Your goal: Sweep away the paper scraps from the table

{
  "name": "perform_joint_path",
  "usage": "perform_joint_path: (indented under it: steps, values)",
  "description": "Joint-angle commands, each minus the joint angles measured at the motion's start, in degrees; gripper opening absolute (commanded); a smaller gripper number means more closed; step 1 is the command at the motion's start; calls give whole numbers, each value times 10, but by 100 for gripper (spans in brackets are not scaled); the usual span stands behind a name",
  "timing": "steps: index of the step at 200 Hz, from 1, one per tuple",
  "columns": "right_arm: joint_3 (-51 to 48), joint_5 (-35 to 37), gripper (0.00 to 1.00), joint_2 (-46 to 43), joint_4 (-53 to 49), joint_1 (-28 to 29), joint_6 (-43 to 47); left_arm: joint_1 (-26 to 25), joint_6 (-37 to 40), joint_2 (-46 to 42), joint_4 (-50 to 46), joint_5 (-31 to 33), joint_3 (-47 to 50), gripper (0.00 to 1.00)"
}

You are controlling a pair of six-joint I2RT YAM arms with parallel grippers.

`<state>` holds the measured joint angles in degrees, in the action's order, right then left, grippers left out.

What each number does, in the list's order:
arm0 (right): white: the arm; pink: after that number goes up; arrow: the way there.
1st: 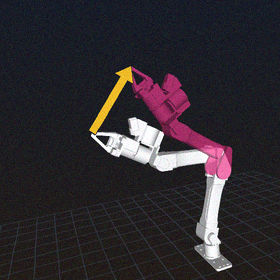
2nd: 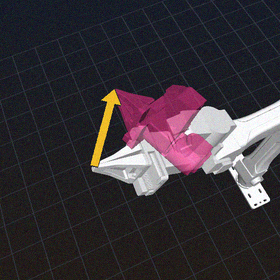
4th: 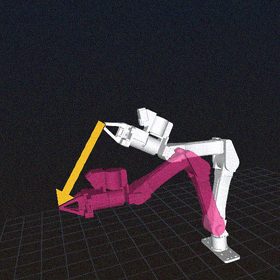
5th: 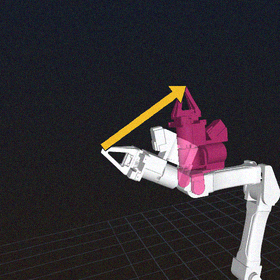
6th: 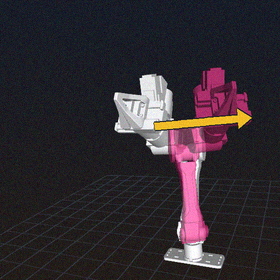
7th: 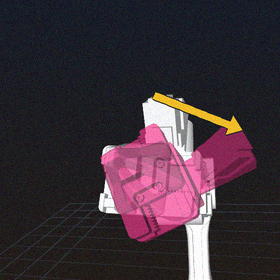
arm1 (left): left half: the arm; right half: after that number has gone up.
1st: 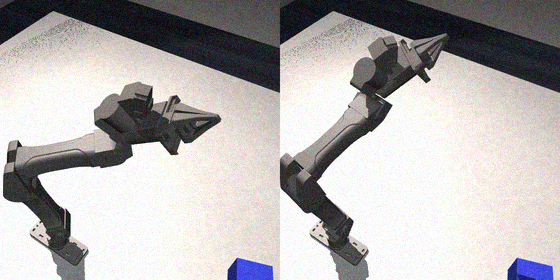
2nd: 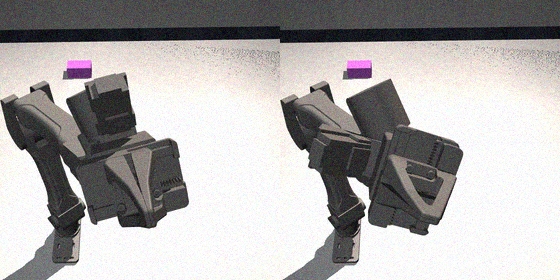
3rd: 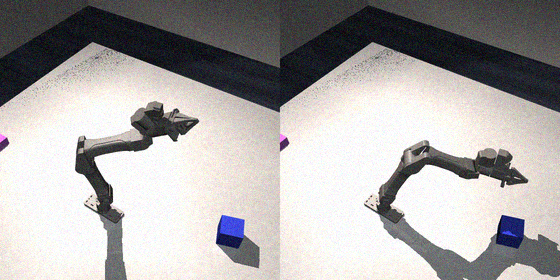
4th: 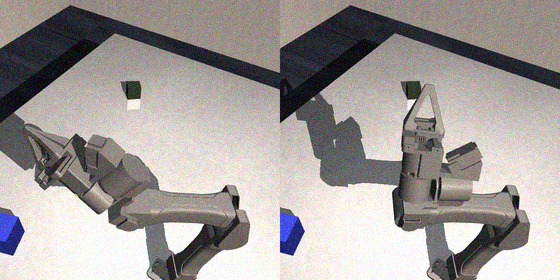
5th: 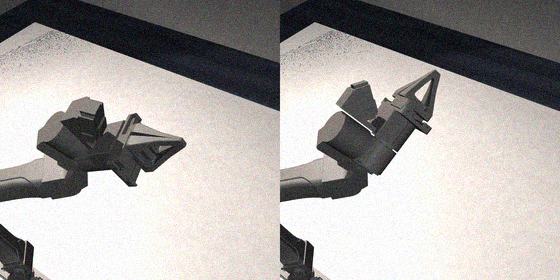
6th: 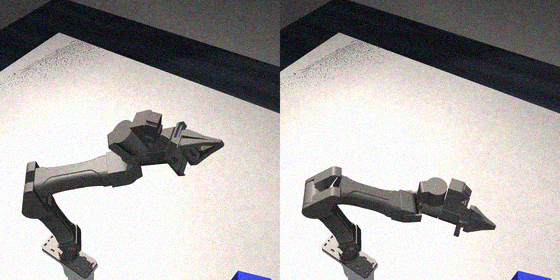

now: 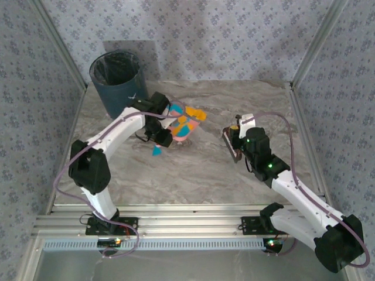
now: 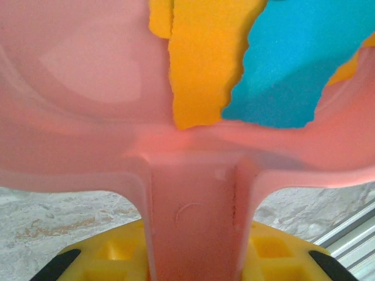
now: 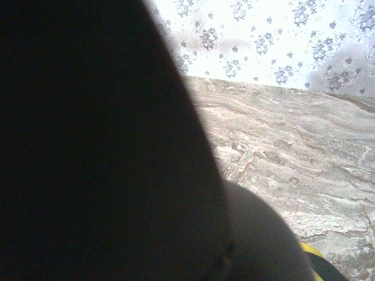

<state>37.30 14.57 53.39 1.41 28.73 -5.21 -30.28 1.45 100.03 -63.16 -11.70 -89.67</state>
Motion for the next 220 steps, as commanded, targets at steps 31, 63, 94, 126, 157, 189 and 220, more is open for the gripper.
perform_joint_path:
  steps: [31, 63, 94, 126, 157, 189, 220]
  values:
    - [-4, -16, 0, -8, 5, -5, -11, 37, 2, -42, 6, -81, -25, 0]
    - [-3, -16, 0, -8, 0, -6, -12, 59, -2, -47, 3, -113, -54, 0]
    - [-1, -20, 0, -7, 1, -9, -9, 75, -5, -44, -15, -140, -103, 0]
    - [5, -25, 0, -3, 0, -10, -7, 95, -15, -41, -32, -147, -148, 0]
    - [11, -32, 0, 4, -1, -11, -8, 119, -28, -28, -50, -157, -202, 0]
    - [12, -35, 0, 7, -1, -12, -11, 148, -47, -7, -56, -192, -255, 0]
    - [12, -36, 0, 7, -3, -12, -11, 179, -72, 17, -57, -217, -302, 0]
